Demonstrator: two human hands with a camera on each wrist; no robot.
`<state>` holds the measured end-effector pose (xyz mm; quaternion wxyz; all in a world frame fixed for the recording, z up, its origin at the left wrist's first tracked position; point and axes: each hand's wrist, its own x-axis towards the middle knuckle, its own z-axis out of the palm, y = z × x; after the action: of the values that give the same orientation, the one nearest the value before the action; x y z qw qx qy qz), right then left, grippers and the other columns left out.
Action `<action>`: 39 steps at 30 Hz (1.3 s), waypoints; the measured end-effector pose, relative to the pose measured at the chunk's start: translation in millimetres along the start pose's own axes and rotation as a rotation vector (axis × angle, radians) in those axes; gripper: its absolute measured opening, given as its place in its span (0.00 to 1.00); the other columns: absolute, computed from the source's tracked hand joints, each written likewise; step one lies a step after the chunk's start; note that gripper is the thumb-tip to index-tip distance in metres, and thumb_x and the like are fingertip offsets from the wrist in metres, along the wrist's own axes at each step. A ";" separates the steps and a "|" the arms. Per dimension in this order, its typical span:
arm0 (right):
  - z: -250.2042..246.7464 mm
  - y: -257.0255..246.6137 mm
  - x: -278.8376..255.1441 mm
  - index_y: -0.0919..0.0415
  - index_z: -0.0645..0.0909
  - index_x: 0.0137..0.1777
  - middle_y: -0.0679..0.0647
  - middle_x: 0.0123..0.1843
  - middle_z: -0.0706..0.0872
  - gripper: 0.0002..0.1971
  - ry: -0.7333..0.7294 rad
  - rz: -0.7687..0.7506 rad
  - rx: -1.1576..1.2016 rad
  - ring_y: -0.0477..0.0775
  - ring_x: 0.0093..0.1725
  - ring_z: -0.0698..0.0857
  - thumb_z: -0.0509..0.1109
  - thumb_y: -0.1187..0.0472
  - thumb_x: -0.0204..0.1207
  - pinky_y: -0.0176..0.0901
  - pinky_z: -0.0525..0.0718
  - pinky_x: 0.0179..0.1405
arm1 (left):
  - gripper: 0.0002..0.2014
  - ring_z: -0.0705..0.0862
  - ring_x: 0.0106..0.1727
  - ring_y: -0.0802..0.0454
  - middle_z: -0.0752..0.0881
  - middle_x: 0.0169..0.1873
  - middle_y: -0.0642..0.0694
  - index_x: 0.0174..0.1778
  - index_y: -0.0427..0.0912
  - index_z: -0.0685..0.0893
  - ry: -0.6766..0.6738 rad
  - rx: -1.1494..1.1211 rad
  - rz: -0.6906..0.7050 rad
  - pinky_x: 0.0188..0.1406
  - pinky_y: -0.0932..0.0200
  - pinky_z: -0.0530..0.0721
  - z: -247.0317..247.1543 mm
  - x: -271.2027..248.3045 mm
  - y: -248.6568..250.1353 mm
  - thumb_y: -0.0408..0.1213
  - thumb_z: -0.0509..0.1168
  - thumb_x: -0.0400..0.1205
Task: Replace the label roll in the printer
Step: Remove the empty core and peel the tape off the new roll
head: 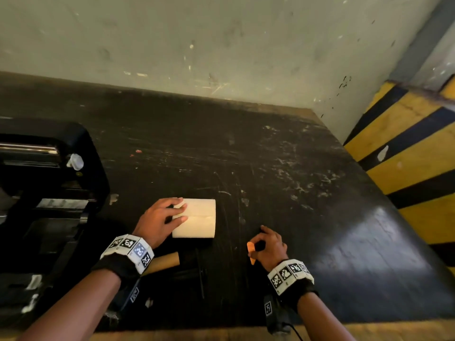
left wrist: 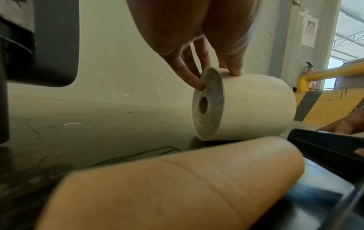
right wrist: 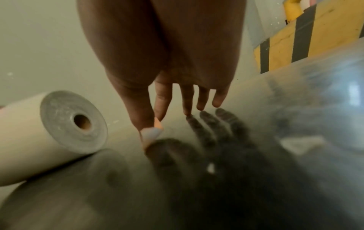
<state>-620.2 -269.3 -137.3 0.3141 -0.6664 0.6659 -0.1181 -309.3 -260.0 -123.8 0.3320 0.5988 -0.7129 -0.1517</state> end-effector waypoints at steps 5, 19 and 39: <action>-5.9 9.6 -0.2 0.40 0.79 0.56 0.47 0.83 0.58 0.20 -0.082 -0.071 -0.061 0.55 0.82 0.51 0.79 0.55 0.65 0.62 0.50 0.77 | 0.16 0.72 0.68 0.57 0.79 0.65 0.53 0.60 0.46 0.84 0.011 0.016 0.004 0.68 0.48 0.73 -0.1 -2.6 1.1 0.42 0.70 0.76; -6.8 15.3 0.3 0.40 0.77 0.59 0.46 0.81 0.62 0.21 -0.038 -0.076 -0.039 0.52 0.81 0.54 0.77 0.58 0.68 0.61 0.51 0.77 | 0.17 0.70 0.69 0.58 0.78 0.66 0.54 0.61 0.49 0.82 -0.022 0.048 -0.009 0.67 0.43 0.74 -0.8 -1.6 -1.5 0.44 0.69 0.76; -2.7 -25.9 6.6 0.50 0.72 0.72 0.53 0.74 0.73 0.24 0.049 -0.114 -0.048 0.54 0.74 0.71 0.65 0.45 0.77 0.55 0.68 0.74 | 0.17 0.68 0.68 0.62 0.75 0.62 0.62 0.60 0.50 0.83 -0.116 -0.010 -0.039 0.68 0.47 0.73 -10.4 -1.5 8.6 0.43 0.70 0.75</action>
<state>-600.1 -278.5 -122.1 0.2742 -0.7074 0.6371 -0.1361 -308.9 -254.6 -111.3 0.2901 0.6010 -0.7184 -0.1963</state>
